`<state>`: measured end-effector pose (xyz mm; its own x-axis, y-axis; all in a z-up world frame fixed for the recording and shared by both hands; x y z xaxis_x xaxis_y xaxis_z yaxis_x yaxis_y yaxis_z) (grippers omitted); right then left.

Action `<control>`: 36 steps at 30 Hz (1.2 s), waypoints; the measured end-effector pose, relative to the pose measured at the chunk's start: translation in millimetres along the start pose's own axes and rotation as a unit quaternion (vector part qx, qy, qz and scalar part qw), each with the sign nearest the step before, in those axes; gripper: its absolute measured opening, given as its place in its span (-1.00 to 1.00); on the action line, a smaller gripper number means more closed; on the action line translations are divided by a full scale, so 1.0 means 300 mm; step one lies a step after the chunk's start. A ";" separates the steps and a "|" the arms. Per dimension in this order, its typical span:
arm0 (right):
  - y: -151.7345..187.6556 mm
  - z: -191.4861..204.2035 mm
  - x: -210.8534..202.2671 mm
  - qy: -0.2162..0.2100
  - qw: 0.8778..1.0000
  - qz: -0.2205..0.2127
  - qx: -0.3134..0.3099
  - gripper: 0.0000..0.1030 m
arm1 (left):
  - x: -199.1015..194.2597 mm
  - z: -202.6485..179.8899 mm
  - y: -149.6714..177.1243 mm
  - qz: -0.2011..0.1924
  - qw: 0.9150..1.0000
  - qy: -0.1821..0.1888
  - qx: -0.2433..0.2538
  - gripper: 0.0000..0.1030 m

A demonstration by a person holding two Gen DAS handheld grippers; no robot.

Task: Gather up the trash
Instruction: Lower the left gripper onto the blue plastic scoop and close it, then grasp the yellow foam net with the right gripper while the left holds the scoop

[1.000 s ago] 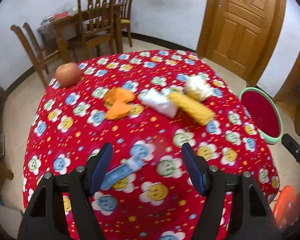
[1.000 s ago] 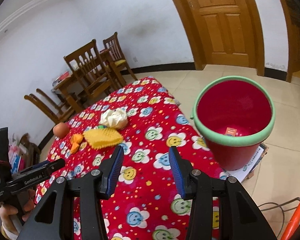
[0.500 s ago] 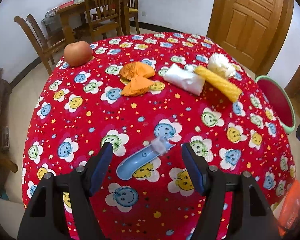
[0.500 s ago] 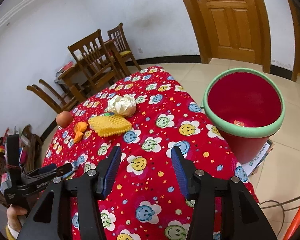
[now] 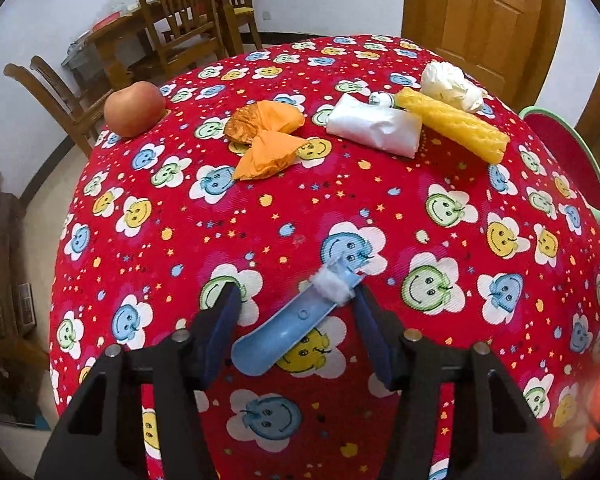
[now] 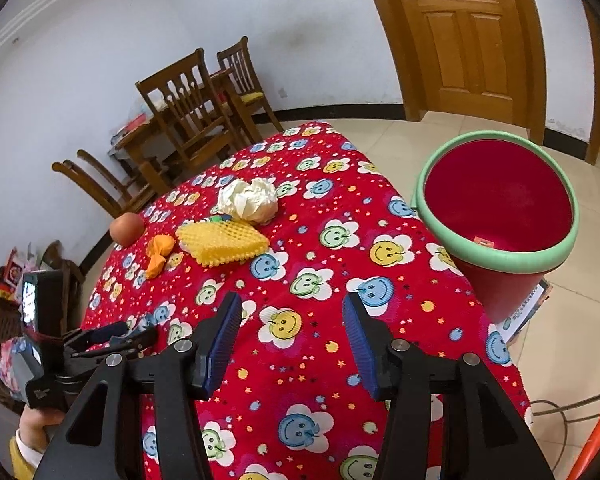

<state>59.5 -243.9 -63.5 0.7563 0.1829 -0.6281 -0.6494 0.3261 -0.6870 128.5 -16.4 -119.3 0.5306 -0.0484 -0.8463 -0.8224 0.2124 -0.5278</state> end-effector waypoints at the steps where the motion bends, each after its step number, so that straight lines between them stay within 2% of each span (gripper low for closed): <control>1: 0.000 0.005 0.005 0.000 1.000 0.001 -0.001 0.04 | 0.001 0.000 -0.001 0.001 1.000 0.003 -0.002 0.09; 9: -0.005 0.047 0.046 -0.001 1.000 0.011 -0.017 0.04 | 0.012 0.003 -0.013 0.000 0.999 0.045 -0.017 -0.44; 12: -0.006 0.062 0.063 0.000 1.000 0.015 -0.023 0.04 | 0.010 0.012 -0.019 -0.003 0.998 0.059 -0.030 -0.57; 19: -0.014 0.108 0.122 0.000 0.999 0.031 -0.043 0.06 | -0.003 0.050 -0.046 -0.017 0.994 0.080 -0.073 -0.62; 23: -0.010 0.146 0.162 0.002 0.997 0.044 -0.063 0.26 | -0.013 0.076 -0.069 -0.028 0.991 0.086 -0.102 -0.62; 30: -0.018 0.199 0.246 0.013 0.994 0.059 -0.096 0.27 | -0.015 0.100 -0.096 -0.042 0.987 0.087 -0.125 -0.62; 36: -0.047 0.234 0.313 0.033 0.989 0.053 -0.131 0.27 | -0.011 0.110 -0.116 -0.050 0.986 0.088 -0.133 -0.62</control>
<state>145.3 -166.1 -87.3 0.6812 0.1400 -0.7185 -0.7299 0.0553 -0.6813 162.1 8.6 -95.6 0.5872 -0.2300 -0.7760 -0.8049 -0.0651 -0.5898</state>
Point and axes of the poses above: each gripper's, at about its wrist camera, not at the fingertips, and x roughly the way its jaws point, z to its left, y to its underside, the point moved 6 cm from there along x, roughly the way its jaws point, and after that the axes turned 2 degrees about -z, right-handed, at the moved point
